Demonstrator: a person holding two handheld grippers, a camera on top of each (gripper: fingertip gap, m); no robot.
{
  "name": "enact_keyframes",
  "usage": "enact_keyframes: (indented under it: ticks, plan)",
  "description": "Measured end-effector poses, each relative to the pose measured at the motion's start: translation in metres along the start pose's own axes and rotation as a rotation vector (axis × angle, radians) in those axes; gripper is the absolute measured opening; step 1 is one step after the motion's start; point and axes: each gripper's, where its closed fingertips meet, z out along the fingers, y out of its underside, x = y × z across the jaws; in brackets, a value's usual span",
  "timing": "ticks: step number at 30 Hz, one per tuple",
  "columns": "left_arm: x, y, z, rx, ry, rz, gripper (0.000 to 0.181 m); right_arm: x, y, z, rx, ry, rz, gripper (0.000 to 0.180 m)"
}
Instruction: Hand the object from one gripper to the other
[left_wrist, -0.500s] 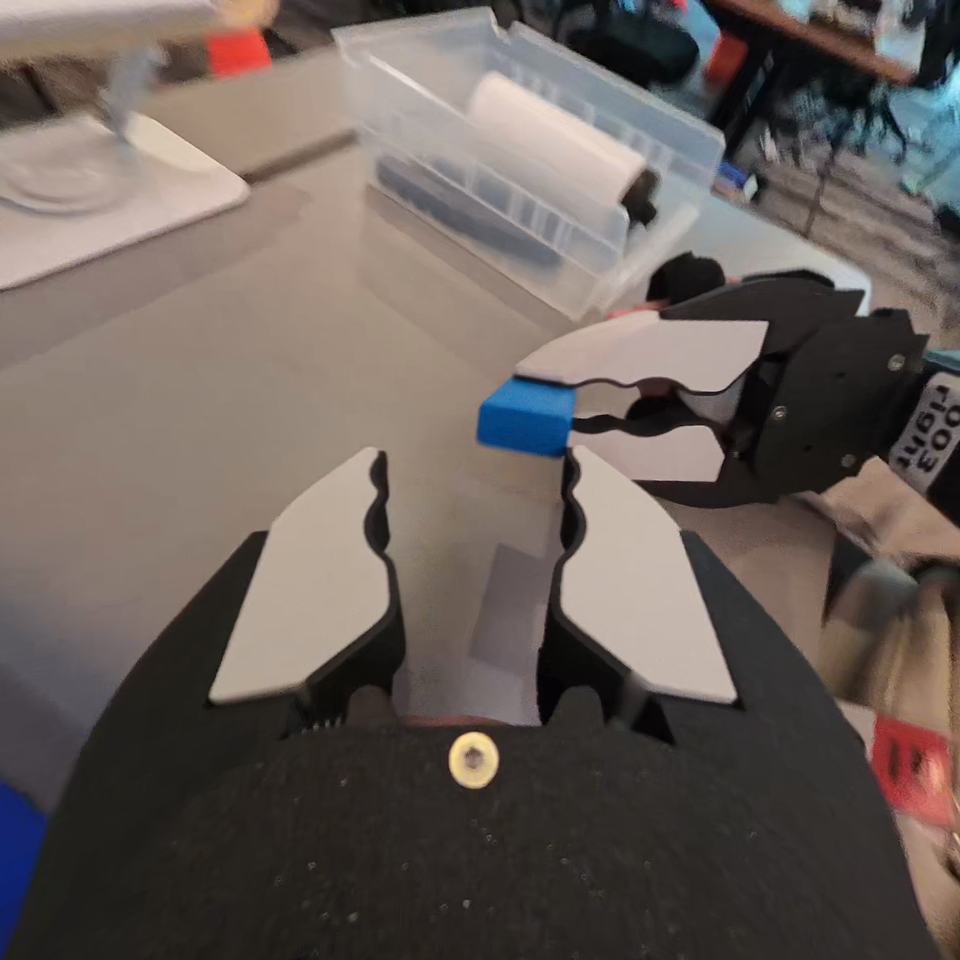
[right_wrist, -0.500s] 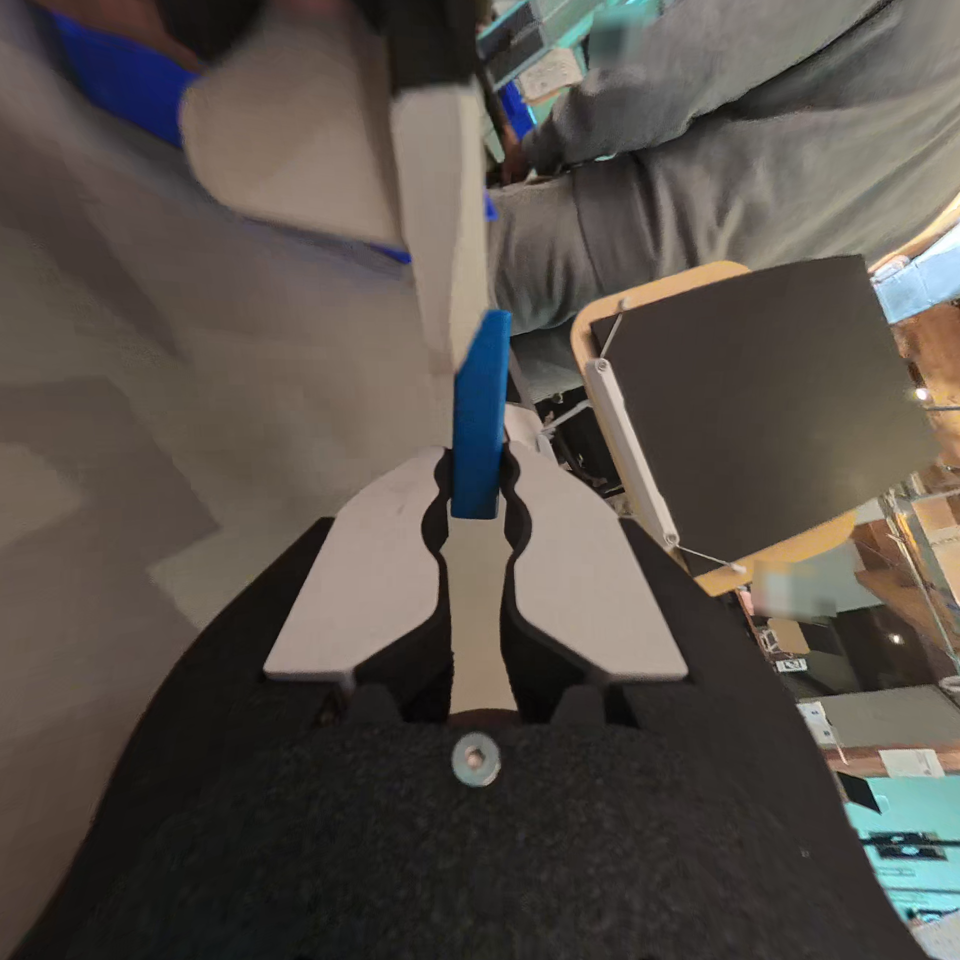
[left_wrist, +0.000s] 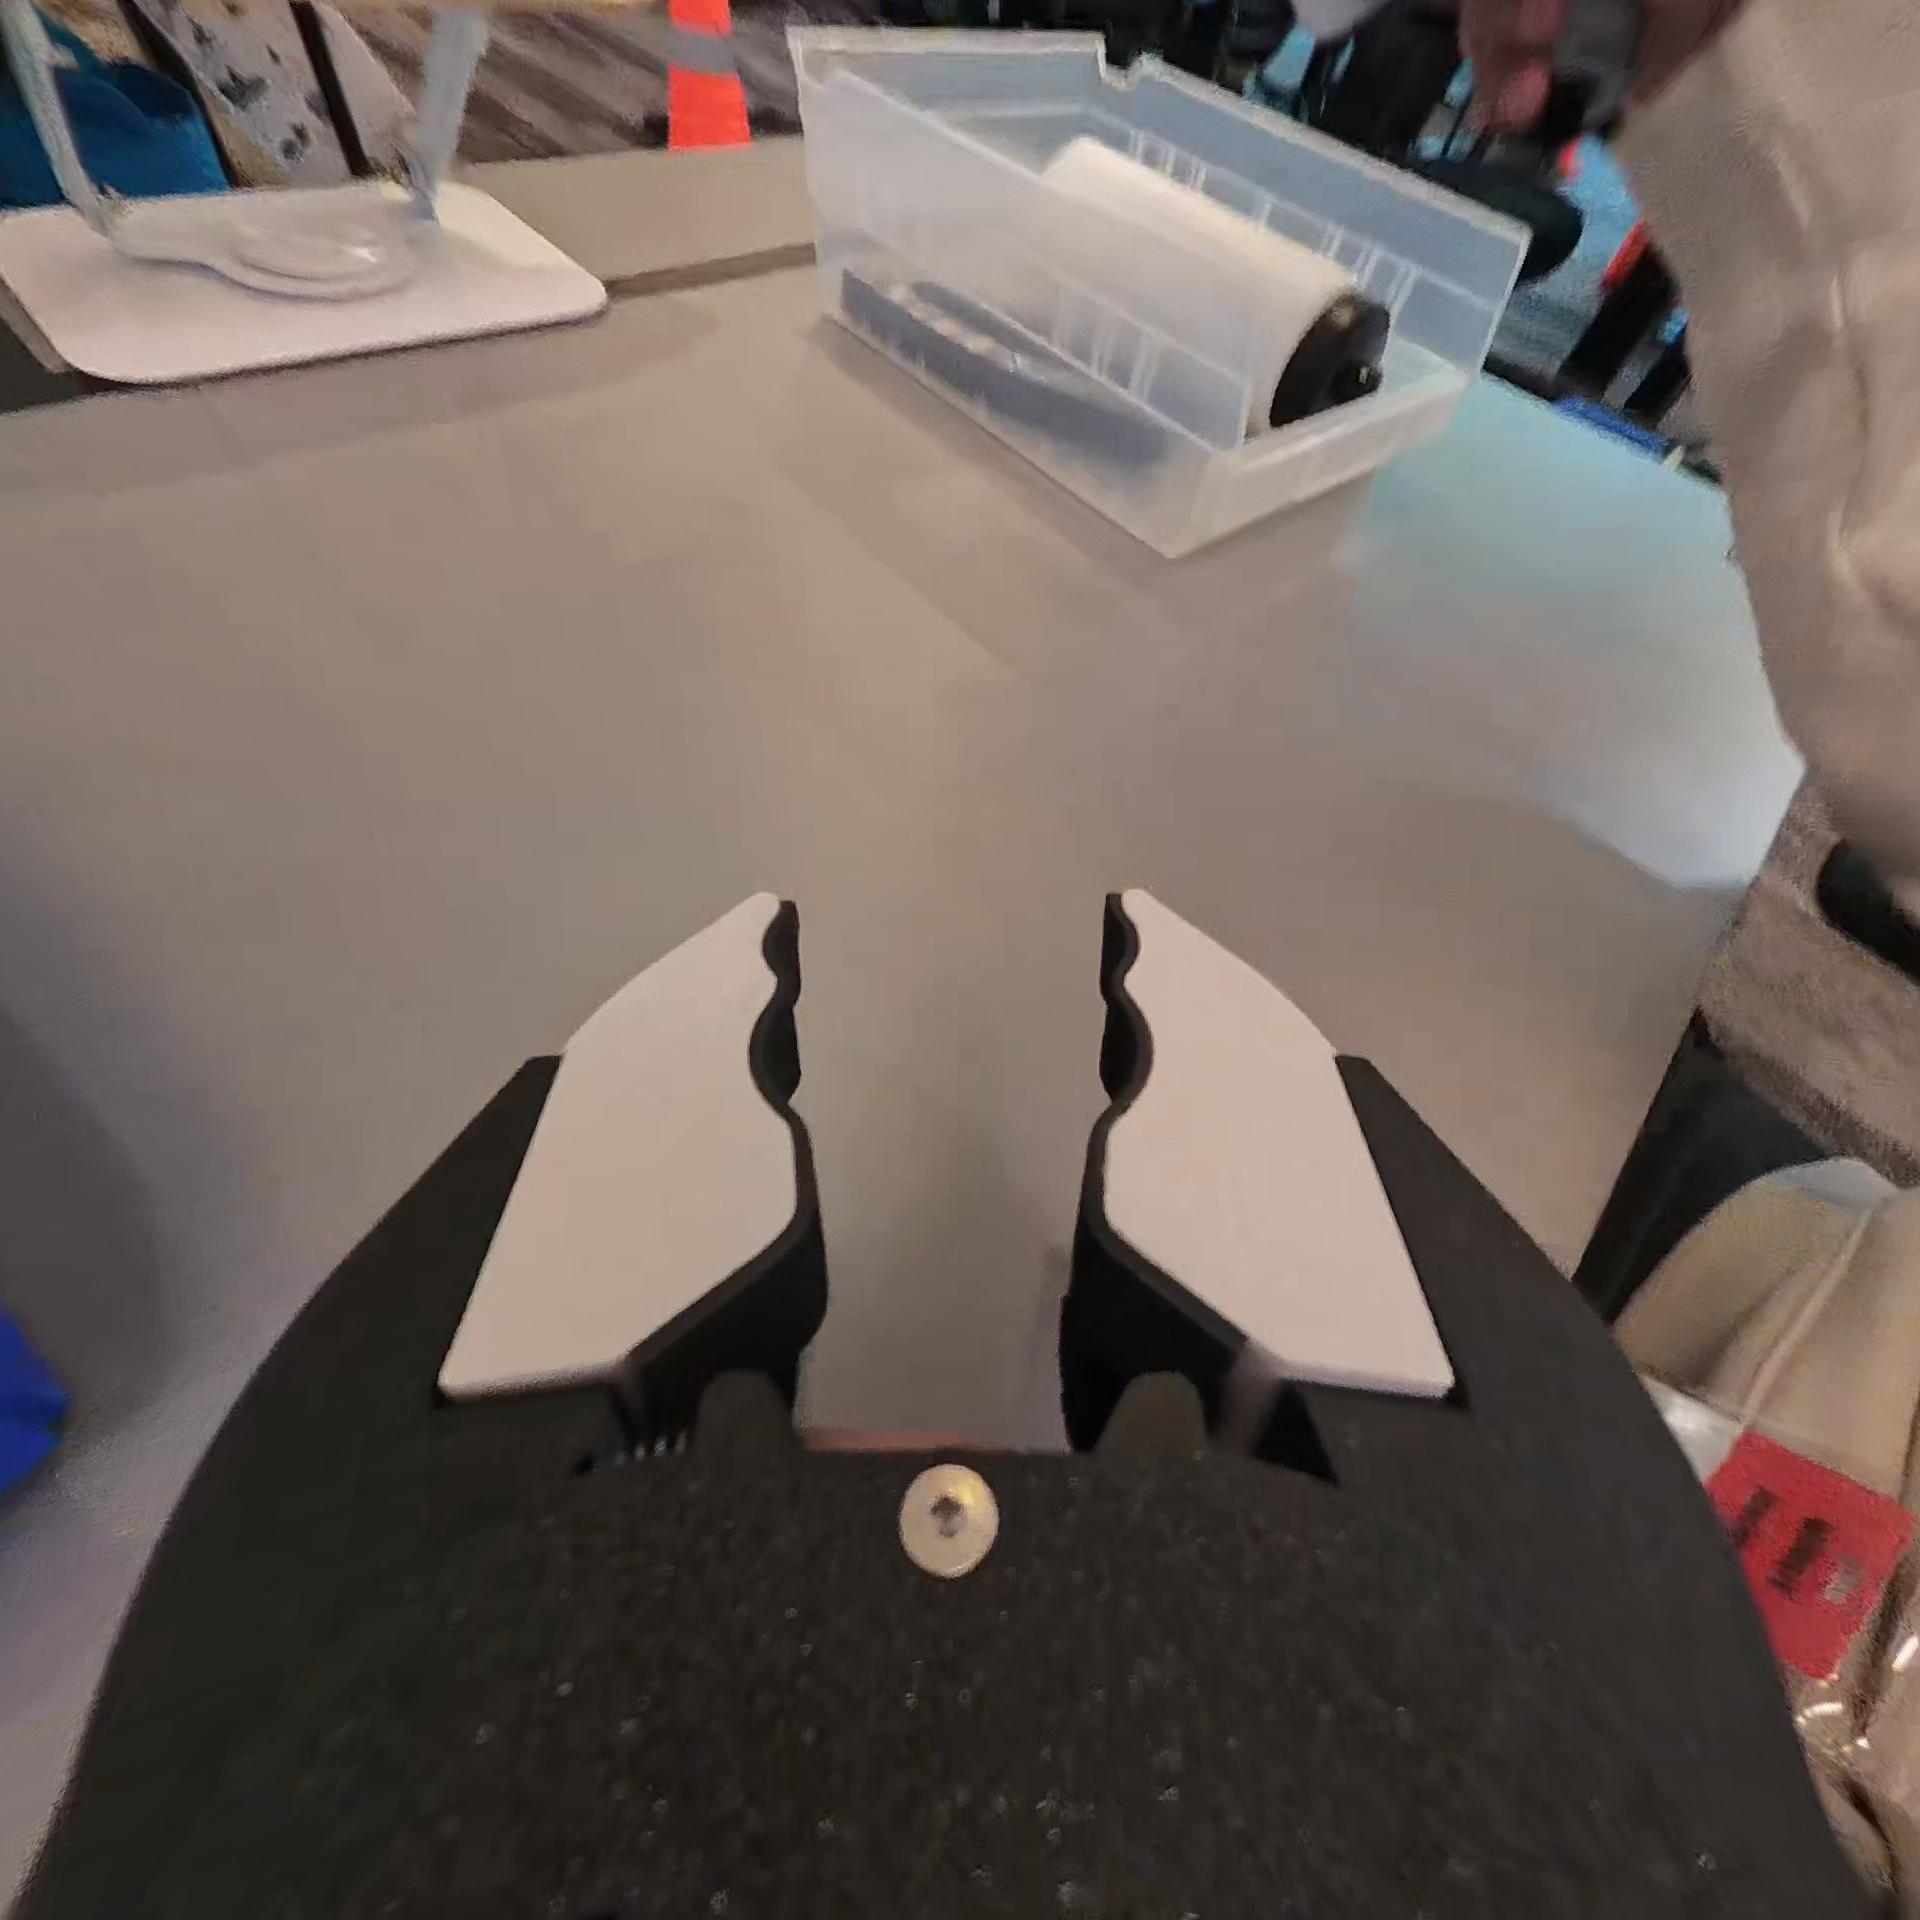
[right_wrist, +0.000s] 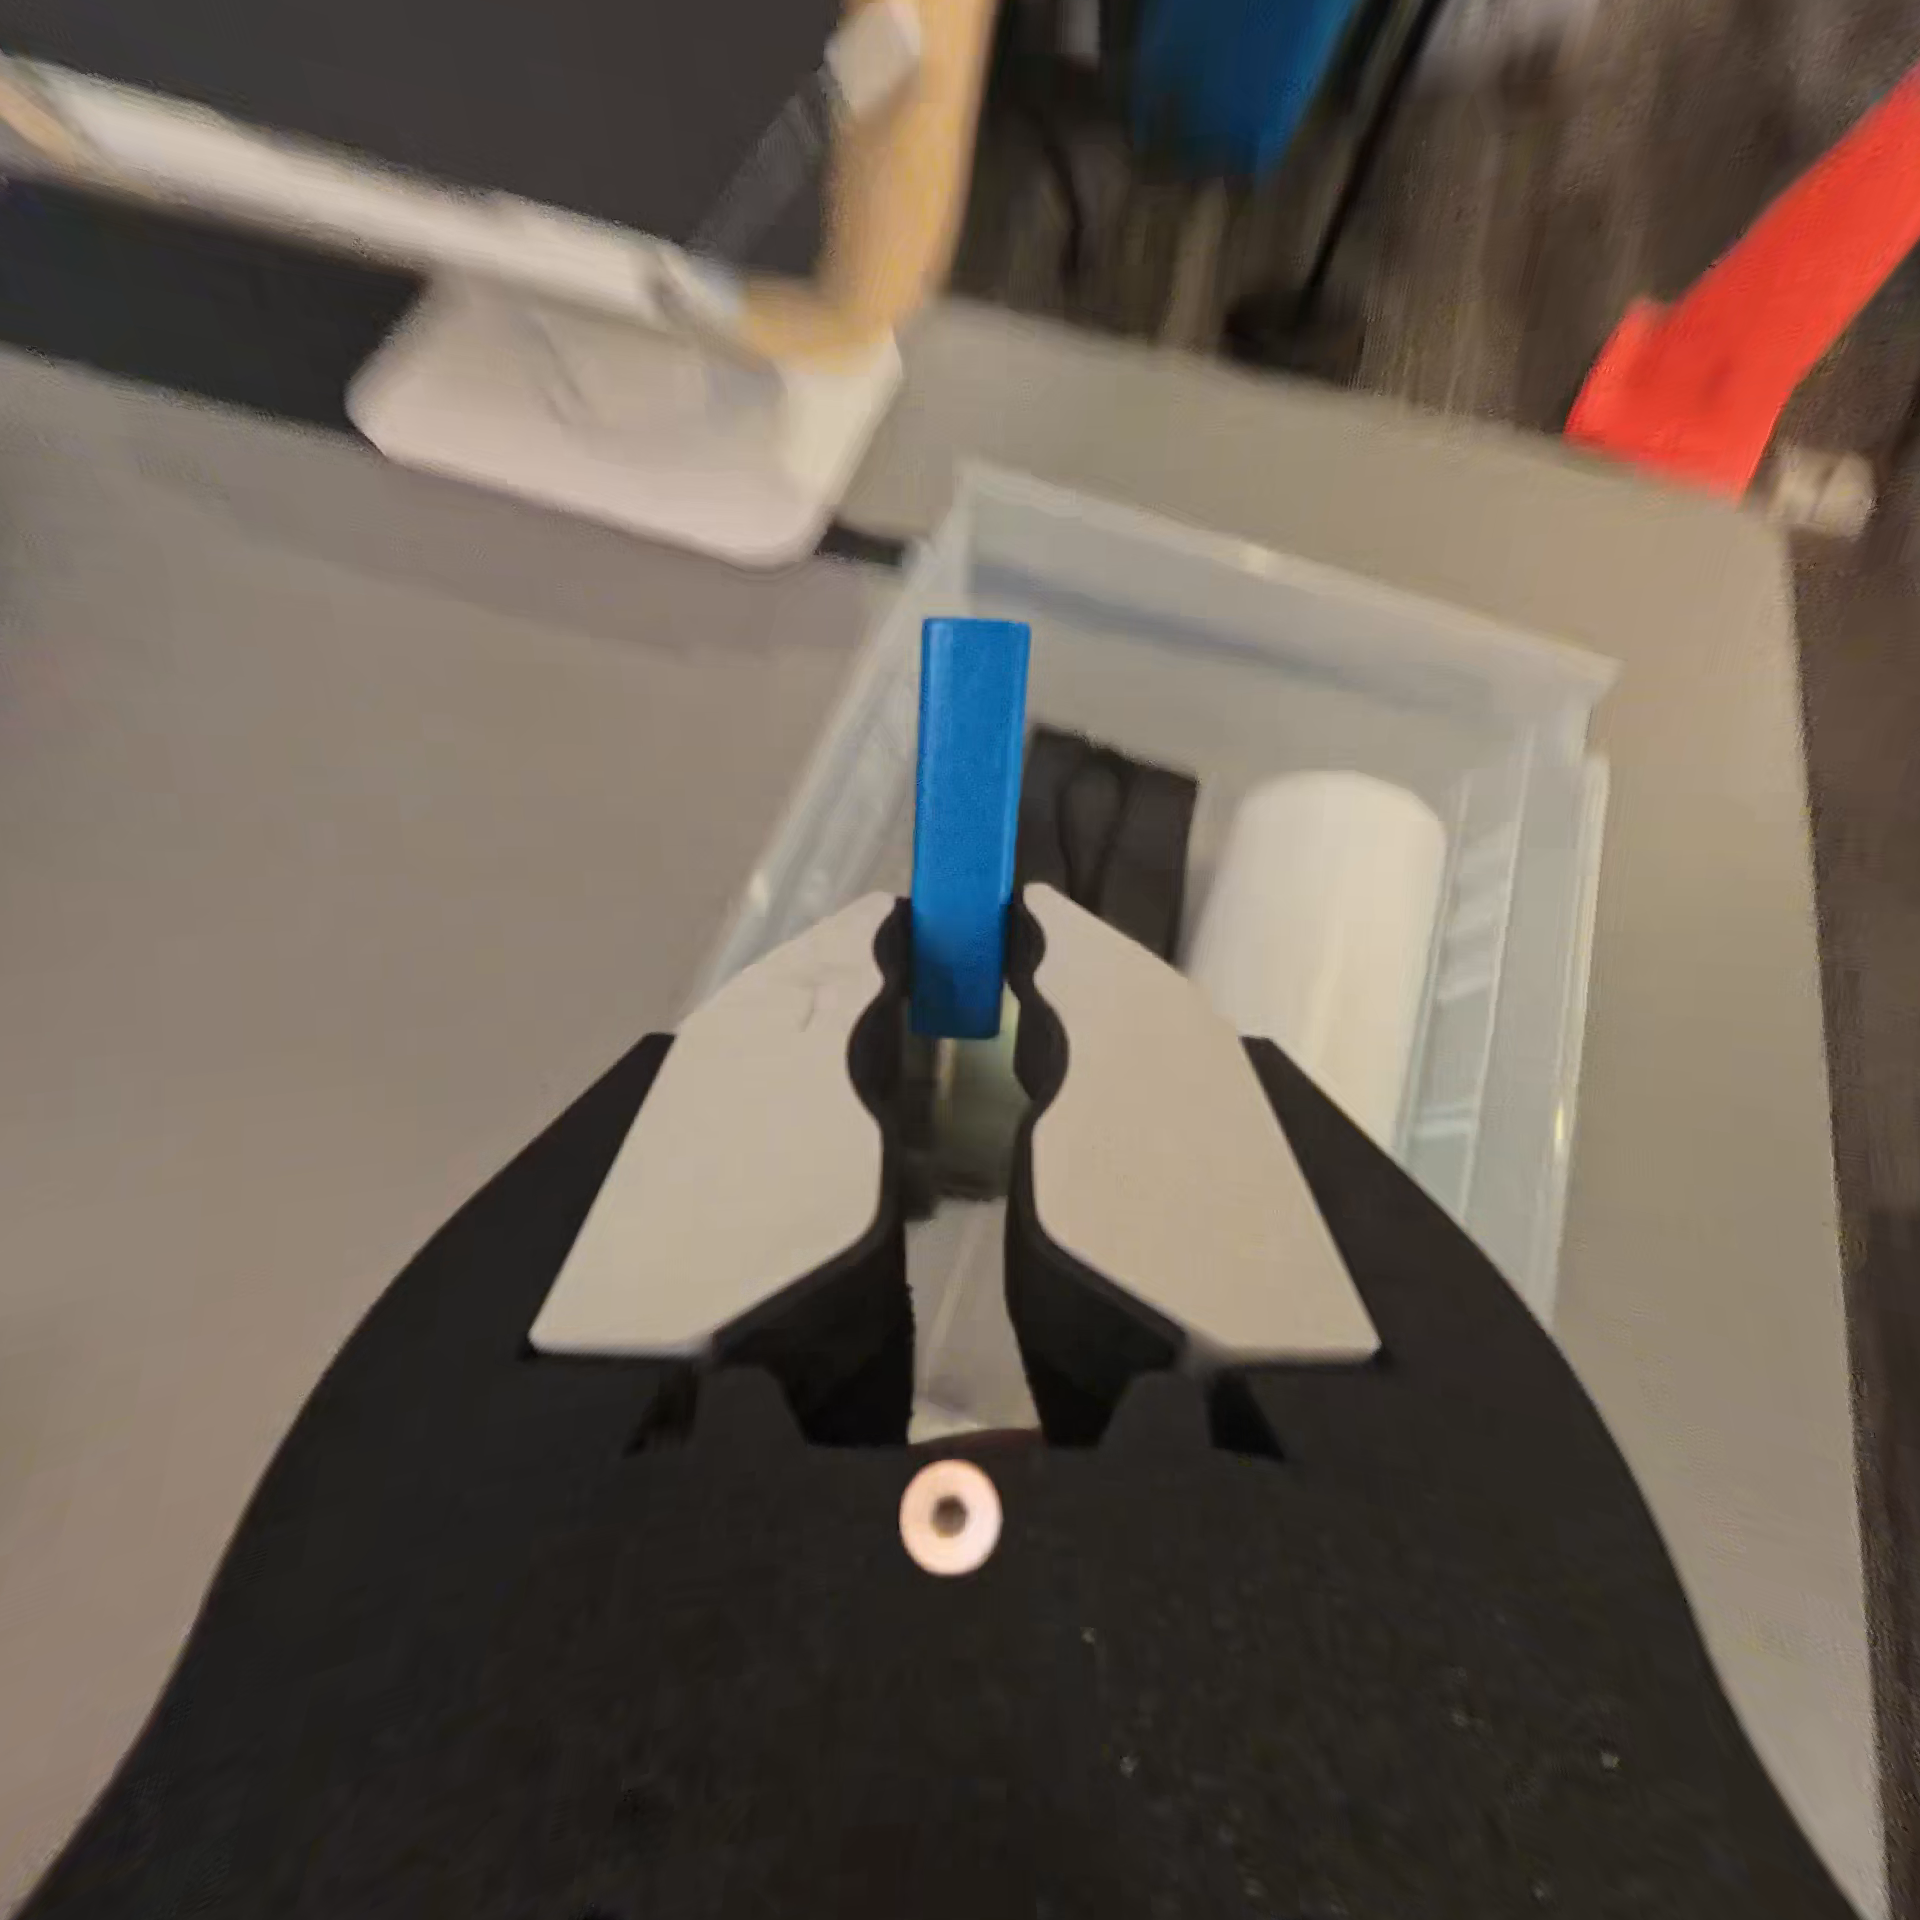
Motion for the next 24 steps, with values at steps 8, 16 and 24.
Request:
enact_keyframes:
  ticks: [8,16,24]
  plan:
    - [-0.003,0.008,0.007,-0.049,-0.006,0.037,0.057,0.033,0.042,0.128,-0.530,0.016,0.210,0.017]
    - [-0.028,0.012,0.000,-0.044,-0.051,-0.052,0.059,0.025,0.058,0.171,-0.619,0.002,0.227,0.017]
    - [-0.040,0.013,-0.009,-0.030,-0.061,-0.101,0.064,0.028,0.054,0.153,-0.517,0.021,0.196,0.040]
